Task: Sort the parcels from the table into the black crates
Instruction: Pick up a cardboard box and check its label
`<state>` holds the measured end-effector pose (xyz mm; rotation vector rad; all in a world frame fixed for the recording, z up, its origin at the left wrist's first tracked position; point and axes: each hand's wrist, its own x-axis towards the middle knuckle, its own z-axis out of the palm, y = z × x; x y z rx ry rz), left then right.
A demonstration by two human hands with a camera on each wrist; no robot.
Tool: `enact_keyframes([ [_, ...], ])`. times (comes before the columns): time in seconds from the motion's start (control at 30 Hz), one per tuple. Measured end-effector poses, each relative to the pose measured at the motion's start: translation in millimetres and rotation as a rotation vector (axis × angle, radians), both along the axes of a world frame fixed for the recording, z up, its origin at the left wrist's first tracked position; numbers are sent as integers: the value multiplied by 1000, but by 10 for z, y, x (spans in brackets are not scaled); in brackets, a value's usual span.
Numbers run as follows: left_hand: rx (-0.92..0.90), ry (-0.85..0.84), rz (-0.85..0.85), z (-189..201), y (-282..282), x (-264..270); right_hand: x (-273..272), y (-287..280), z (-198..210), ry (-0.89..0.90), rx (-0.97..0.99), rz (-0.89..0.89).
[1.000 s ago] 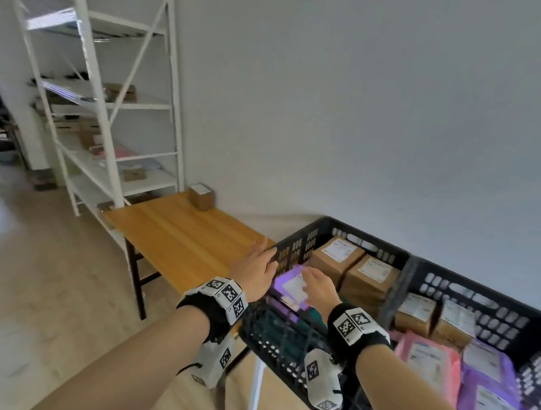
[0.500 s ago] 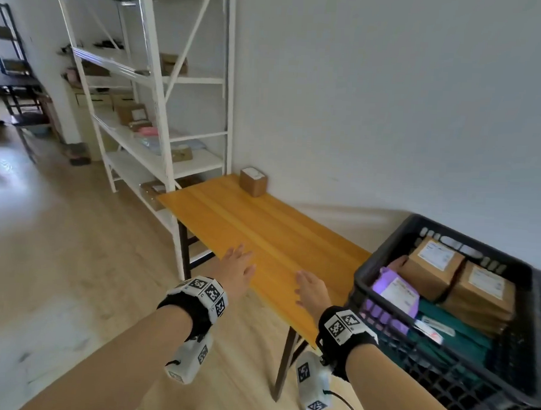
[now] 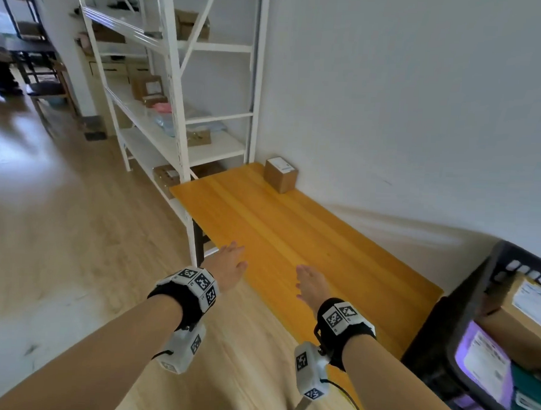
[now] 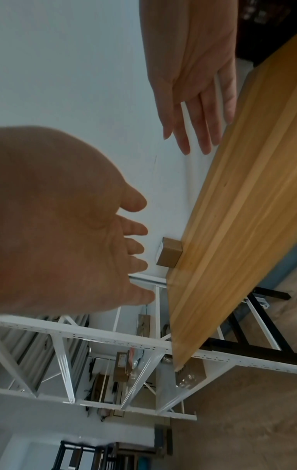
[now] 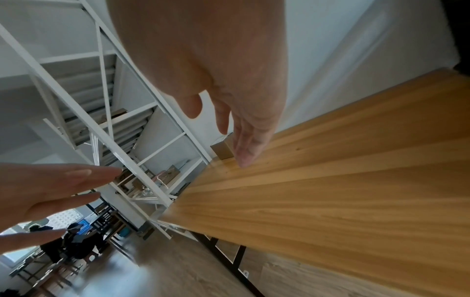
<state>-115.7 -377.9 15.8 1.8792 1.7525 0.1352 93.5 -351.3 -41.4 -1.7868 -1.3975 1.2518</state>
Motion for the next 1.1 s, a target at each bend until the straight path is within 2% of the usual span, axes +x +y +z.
enact_keyframes([
  [0.1, -75, 8, -25, 86, 615, -47, -55, 492, -83, 27, -13, -31],
  [0.3, -94, 5, -24, 189, 1676, -82, -131, 1449, -146, 10, -55, -58],
  [0.63, -216, 38, -38, -132, 3044, -473, -429, 2510, -304, 51, -134, -97],
  [1.1, -271, 37, -182, -671, 5469, -941, -1210, 4162, -395, 104, -222, -380],
])
